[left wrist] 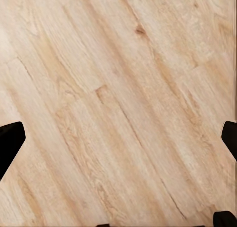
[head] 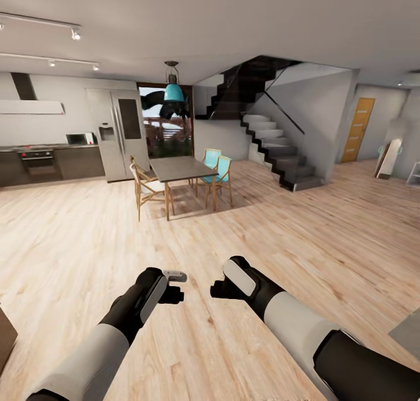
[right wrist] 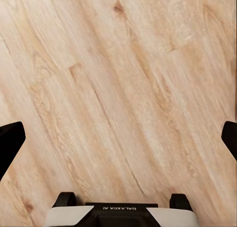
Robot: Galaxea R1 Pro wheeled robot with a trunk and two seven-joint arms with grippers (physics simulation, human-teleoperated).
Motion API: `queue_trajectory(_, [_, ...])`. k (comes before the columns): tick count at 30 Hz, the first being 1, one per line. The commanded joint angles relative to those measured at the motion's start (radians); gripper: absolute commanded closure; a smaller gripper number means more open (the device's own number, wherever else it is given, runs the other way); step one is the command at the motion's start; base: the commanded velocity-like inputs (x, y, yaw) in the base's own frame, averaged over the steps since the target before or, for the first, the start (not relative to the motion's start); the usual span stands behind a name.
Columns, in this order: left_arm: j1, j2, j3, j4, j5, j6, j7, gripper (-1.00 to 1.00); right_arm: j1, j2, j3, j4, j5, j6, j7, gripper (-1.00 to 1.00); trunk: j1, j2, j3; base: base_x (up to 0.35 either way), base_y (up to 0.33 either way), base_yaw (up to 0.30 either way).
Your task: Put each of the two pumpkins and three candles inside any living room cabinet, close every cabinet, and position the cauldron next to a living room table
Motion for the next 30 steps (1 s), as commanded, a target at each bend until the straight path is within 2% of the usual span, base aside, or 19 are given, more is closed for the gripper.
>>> queue_trajectory(1, [-0.001,0.001,-0.002,-0.002,0.011,0.003,0.009,-1.00,-0.001,0.000,0.005,0.000,-0.009,0.001,-0.008,-1.00,-0.004,0.006,0.002,0.000,0.000,-0.290])
queue_trajectory(30, [-0.001,0.001,-0.001,-0.002,0.012,0.003,0.006,-1.00,-0.001,0.000,0.005,0.000,-0.009,0.000,-0.008,-1.00,-0.115,0.209,0.095,0.000,0.000,-0.290])
